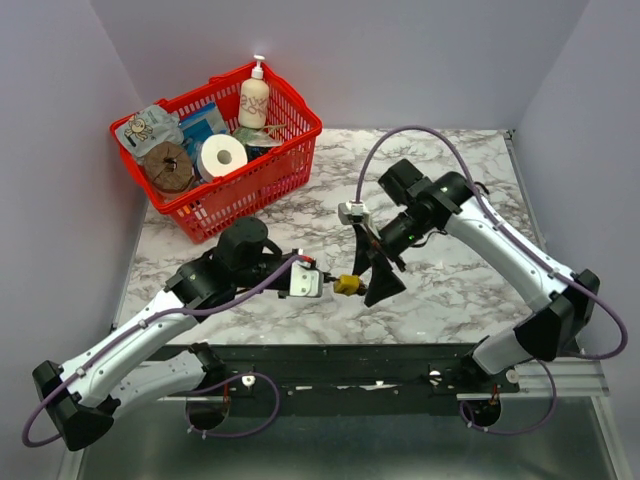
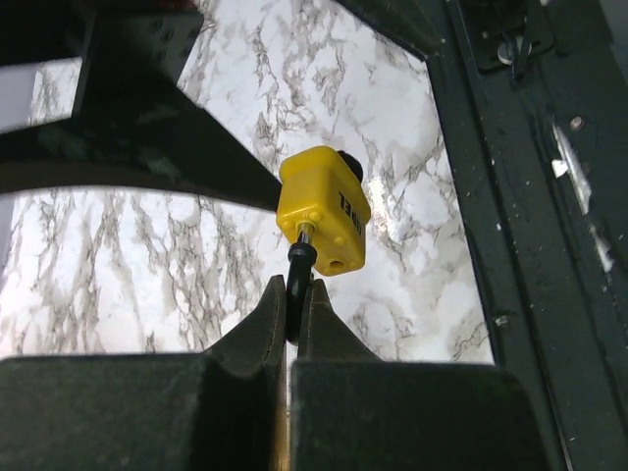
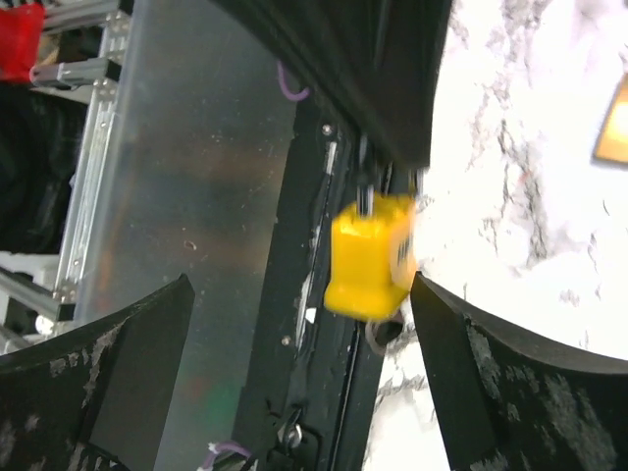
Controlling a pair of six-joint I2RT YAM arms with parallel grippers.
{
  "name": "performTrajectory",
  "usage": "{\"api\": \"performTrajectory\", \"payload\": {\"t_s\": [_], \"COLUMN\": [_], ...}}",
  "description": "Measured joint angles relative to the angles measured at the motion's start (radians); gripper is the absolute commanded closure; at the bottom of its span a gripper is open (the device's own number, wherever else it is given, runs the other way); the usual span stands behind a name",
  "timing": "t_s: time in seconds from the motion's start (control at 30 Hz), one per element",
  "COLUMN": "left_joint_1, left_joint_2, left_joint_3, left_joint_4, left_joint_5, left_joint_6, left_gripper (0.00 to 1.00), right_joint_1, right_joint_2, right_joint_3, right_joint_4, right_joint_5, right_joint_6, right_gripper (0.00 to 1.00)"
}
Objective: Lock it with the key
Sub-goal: Lock the lock.
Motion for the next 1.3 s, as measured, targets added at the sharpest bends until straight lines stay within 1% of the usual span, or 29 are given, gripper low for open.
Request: {"api": "performTrajectory", "payload": {"t_s": [0.2, 0.37, 0.43, 0.53, 0.57, 0.63, 0.73, 0.77, 0.83, 0.87, 0.97, 1.0, 1.07, 1.1, 1.3], "left_joint_1": [0.000, 0.000, 0.000, 0.000, 0.000, 0.000, 0.000, 0.000, 0.000, 0.000, 0.002, 0.002, 0.002, 0.002, 0.003], "left_joint_2": [-0.043, -0.016, -0.008, -0.001, 0.000, -0.001, 0.002, 0.003, 0.006, 0.007, 0.014, 0.018, 0.021, 0.022, 0.036], "left_joint_3": [0.007, 0.031, 0.041, 0.054, 0.056, 0.057, 0.057, 0.057, 0.057, 0.058, 0.058, 0.058, 0.058, 0.058, 0.058], "left_joint_4": [0.072, 0.116, 0.139, 0.163, 0.176, 0.194, 0.213, 0.217, 0.226, 0.229, 0.233, 0.235, 0.239, 0.241, 0.262], "left_joint_5": [-0.001, -0.002, -0.002, -0.002, -0.003, -0.003, -0.004, -0.005, -0.008, -0.009, -0.018, -0.019, -0.021, -0.021, -0.023], "left_joint_6": [-0.175, -0.315, -0.376, -0.438, -0.460, -0.497, -0.546, -0.556, -0.584, -0.595, -0.631, -0.651, -0.676, -0.691, -0.778], "left_gripper": [1.00, 1.00, 1.00, 1.00, 1.00, 1.00, 1.00, 1.00, 1.00, 1.00, 1.00, 1.00, 1.00, 1.00, 1.00], "right_joint_1": [-0.026, -0.026, -0.026, -0.026, -0.025, -0.024, -0.023, -0.023, -0.021, -0.019, -0.015, -0.013, -0.013, -0.012, -0.011], "right_joint_2": [-0.147, -0.185, -0.200, -0.216, -0.218, -0.219, -0.218, -0.219, -0.219, -0.219, -0.219, -0.220, -0.222, -0.224, -0.230], "right_joint_3": [-0.058, -0.070, -0.084, -0.091, -0.091, -0.092, -0.097, -0.098, -0.100, -0.101, -0.106, -0.107, -0.108, -0.108, -0.108], "right_joint_4": [0.036, 0.124, 0.168, 0.218, 0.230, 0.248, 0.266, 0.270, 0.284, 0.290, 0.298, 0.298, 0.299, 0.299, 0.299], "right_joint_5": [0.060, 0.087, 0.098, 0.110, 0.114, 0.122, 0.127, 0.127, 0.127, 0.128, 0.129, 0.131, 0.135, 0.138, 0.148], "right_joint_6": [0.030, 0.083, 0.108, 0.134, 0.139, 0.146, 0.154, 0.156, 0.160, 0.163, 0.166, 0.166, 0.169, 0.170, 0.179], "right_gripper": [0.00, 0.01, 0.03, 0.11, 0.16, 0.20, 0.33, 0.41, 0.49, 0.56, 0.69, 0.79, 0.89, 0.99, 0.99]}}
